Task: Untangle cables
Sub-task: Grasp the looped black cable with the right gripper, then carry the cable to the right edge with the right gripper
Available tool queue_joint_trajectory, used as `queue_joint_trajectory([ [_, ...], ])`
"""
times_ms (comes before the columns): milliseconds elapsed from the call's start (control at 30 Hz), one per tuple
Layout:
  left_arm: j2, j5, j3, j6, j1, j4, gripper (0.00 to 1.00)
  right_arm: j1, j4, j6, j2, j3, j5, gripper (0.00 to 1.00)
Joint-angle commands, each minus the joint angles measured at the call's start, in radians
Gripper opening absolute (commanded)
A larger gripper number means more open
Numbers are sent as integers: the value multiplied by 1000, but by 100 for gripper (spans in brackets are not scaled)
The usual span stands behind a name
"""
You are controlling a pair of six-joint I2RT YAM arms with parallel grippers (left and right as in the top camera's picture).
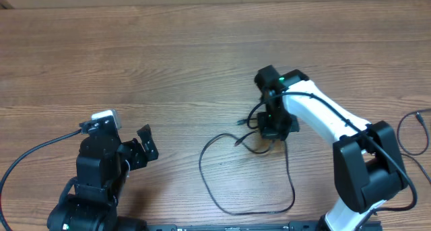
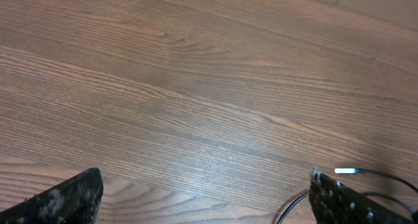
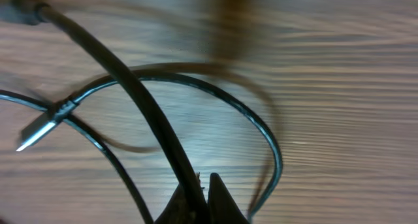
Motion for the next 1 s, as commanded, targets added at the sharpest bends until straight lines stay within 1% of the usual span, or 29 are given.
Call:
queue_joint_trajectory([
  [0,0,-16,17,22,2,2,100,-55,-10,18,-21,-3,77,4],
  [33,0,-16,17,22,2,2,100,-64,-11,18,-21,-4,76,4],
  [67,0,-16,17,22,2,2,100,-81,-16,14,-21,-4,76,16],
  [100,0,-16,17,22,2,2,100,-89,-19,11,-21,-4,76,41],
  [133,0,-16,17,22,2,2,100,-92,-21,11,-21,-4,77,56],
  [200,0,-16,17,22,2,2,100,-95,-19,5,-21,-8,76,72],
  [267,0,-16,17,22,2,2,100,-95,-10,-8,-21,-32,79,91],
  [333,0,-16,17,22,2,2,100,-95,8,-7,-21,-65,79,97],
  [467,0,-16,17,22,2,2,100,-99,50,-3,-21,-156,66,97],
  [533,0,-16,17,22,2,2,100,-108,92,-3,-21,-202,31,97],
  [600,0,-16,17,22,2,2,100,-117,135,-4,-21,-237,-25,91],
  [633,0,-16,17,22,2,2,100,-121,172,-6,-21,-257,-71,80],
  [667,0,-16,17,22,2,2,100,-121,193,-8,-21,-265,-95,72],
  [700,0,-16,17,22,2,2,100,-121,205,-8,-21,-269,-111,58],
  [733,0,-16,17,22,2,2,100,-121,216,-8,-21,-270,-129,40],
  [767,0,-16,17,22,2,2,100,-121,231,-7,-21,-270,-154,7],
  [800,0,-16,17,22,2,2,100,-121,244,-7,-21,-270,-174,4],
  [900,0,-16,17,22,2,2,100,-121,293,0,-21,-258,-210,4],
  [967,0,-16,17,22,2,2,100,-121,286,18,-22,-217,-209,4],
])
